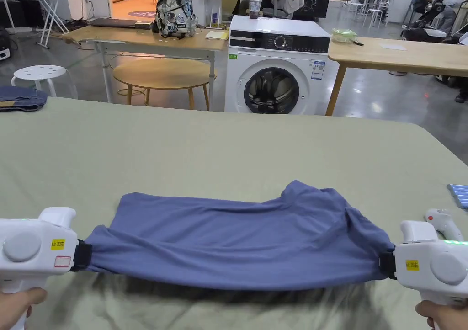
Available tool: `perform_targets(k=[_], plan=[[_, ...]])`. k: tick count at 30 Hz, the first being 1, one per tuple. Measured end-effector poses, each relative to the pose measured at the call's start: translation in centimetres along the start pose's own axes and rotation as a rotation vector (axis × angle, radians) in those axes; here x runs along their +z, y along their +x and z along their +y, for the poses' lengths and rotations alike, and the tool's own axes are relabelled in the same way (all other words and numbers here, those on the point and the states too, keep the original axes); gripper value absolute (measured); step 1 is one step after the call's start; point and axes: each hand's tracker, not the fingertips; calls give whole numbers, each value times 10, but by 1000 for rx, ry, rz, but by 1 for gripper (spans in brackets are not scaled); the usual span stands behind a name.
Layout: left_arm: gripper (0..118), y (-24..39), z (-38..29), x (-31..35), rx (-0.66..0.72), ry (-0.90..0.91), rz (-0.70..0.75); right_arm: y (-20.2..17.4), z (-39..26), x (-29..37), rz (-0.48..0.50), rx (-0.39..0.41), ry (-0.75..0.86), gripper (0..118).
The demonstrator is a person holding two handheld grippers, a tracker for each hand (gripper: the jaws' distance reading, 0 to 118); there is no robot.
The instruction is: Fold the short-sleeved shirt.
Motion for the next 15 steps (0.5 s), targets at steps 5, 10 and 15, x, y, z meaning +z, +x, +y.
perform_targets(k=[5, 10, 15], plan=[[0, -11, -35, 18, 10, -2, -10, 5, -30, 22, 15, -4, -13, 6], [0, -20, -82, 30, 22, -10, -3, 2, -79, 39, 5, 4, -58, 6], [0, -20, -120, 23, 24, -42, 15, -11, -123, 33, -47, 39, -124, 6]])
